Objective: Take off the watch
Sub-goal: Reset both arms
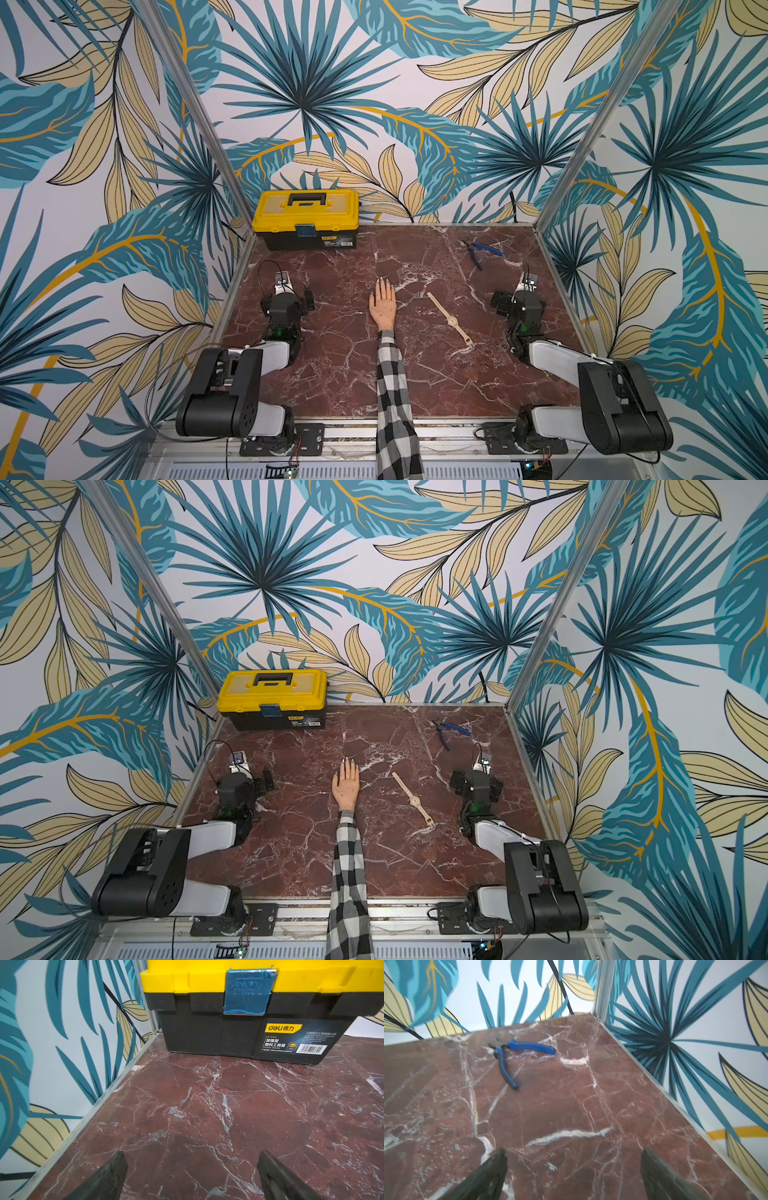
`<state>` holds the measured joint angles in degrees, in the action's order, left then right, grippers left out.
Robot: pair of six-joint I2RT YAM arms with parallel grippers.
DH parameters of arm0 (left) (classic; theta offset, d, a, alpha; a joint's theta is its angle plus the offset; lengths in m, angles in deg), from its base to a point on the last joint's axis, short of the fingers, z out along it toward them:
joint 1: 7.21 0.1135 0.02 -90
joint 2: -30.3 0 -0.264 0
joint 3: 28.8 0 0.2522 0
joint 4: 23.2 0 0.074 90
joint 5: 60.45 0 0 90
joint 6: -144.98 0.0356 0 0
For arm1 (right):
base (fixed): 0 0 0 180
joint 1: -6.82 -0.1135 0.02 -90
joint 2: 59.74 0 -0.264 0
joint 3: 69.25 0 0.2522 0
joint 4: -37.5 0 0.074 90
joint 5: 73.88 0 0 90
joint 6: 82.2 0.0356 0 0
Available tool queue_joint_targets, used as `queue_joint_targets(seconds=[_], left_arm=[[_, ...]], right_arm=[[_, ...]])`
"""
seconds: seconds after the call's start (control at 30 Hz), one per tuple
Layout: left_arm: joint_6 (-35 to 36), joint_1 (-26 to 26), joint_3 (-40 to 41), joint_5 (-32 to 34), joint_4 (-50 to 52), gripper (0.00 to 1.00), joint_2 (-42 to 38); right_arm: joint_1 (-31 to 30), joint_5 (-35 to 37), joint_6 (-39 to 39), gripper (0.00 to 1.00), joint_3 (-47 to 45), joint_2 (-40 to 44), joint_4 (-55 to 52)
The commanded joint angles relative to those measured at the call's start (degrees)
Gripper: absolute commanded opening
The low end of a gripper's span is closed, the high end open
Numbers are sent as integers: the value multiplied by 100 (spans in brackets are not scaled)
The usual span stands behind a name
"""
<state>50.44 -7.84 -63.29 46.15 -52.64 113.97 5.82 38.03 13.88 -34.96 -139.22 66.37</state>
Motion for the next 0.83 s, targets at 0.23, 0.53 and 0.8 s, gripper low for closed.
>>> queue_joint_targets(seconds=[0.23,0.53,0.8], left_arm=[[276,194,-168,-1282,-822,99,483],[270,194,-168,-1282,-824,99,483],[244,221,-159,-1282,-822,99,483]], right_arm=[[211,-1684,-409,99,385,-654,360],[196,-1695,-490,99,319,-591,409],[194,-1741,-483,99,320,-581,388]])
